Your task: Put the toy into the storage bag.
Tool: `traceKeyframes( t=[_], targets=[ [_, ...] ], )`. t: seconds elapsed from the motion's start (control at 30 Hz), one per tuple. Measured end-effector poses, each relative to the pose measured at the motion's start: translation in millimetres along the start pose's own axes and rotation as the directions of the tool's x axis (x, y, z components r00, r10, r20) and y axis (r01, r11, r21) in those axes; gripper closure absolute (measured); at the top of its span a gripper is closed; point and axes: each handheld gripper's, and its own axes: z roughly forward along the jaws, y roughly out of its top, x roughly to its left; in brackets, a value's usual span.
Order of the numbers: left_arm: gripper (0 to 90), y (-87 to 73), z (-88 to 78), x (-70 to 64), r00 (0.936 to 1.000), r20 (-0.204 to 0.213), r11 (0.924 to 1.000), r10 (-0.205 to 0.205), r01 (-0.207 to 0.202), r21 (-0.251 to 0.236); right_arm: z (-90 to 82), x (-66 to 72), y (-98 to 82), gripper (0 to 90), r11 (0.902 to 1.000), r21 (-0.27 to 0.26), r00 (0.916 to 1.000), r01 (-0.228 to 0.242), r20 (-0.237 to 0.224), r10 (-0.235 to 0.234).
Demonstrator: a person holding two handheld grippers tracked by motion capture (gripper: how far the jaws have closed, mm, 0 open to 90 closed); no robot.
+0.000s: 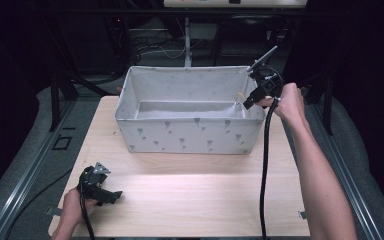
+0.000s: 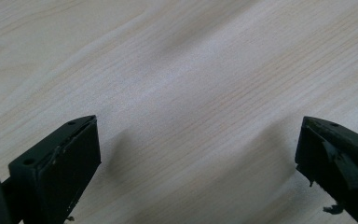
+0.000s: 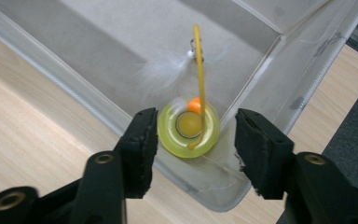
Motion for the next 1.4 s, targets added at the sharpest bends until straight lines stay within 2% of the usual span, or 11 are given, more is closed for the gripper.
traceKeyframes(
  t=[0.17, 0.23, 0.4, 0.87, 1.03, 1.2, 1.4],
  targets=[
    [0.1, -0.1, 0.4, -0.8, 1.0000, -0.009, 1.0000, 0.000, 0.000, -0.003, -12.9, 8.6, -1.6, 35.8, 0.9996, -0.018, 0.9998, 0.022, 0.000, -0.022],
    [0.1, 0.1, 0.0, -0.2, 1.0000, 0.001, 1.0000, 0.000, 0.000, 0.000, -16.5, 13.3, -2.9, 31.1, 0.9994, -0.022, 0.9996, 0.028, -0.001, -0.028],
    [0.1, 0.1, 0.4, -0.6, 1.0000, -0.005, 1.0000, 0.000, 0.000, -0.003, -24.0, 28.3, -7.8, 22.2, 0.9967, -0.041, 0.9975, 0.070, -0.004, -0.070],
    [0.1, 0.1, 0.7, -1.0, 1.0000, -0.007, 1.0000, -0.001, 0.001, -0.003, -33.9, 67.7, -31.0, 8.1, 0.9821, -0.085, 0.9853, 0.168, -0.019, -0.170],
    [0.1, 0.2, 0.8, -1.3, 1.0000, -0.007, 1.0000, -0.001, 0.001, -0.001, -30.8, 84.8, -42.2, 4.9, 0.9738, -0.083, 0.9764, 0.212, -0.026, -0.214],
    [0.1, 0.2, 0.7, -1.3, 1.0000, -0.006, 1.0000, -0.001, 0.001, -0.001, -22.9, 99.7, -52.2, 3.7, 0.9658, -0.059, 0.9664, 0.252, -0.035, -0.255],
    [0.1, 0.4, 0.8, -1.5, 1.0000, -0.005, 1.0000, 0.002, -0.002, 0.000, -13.3, 111.1, -63.1, 2.9, 0.9607, -0.054, 0.9602, 0.272, -0.050, -0.275]
  ],
)
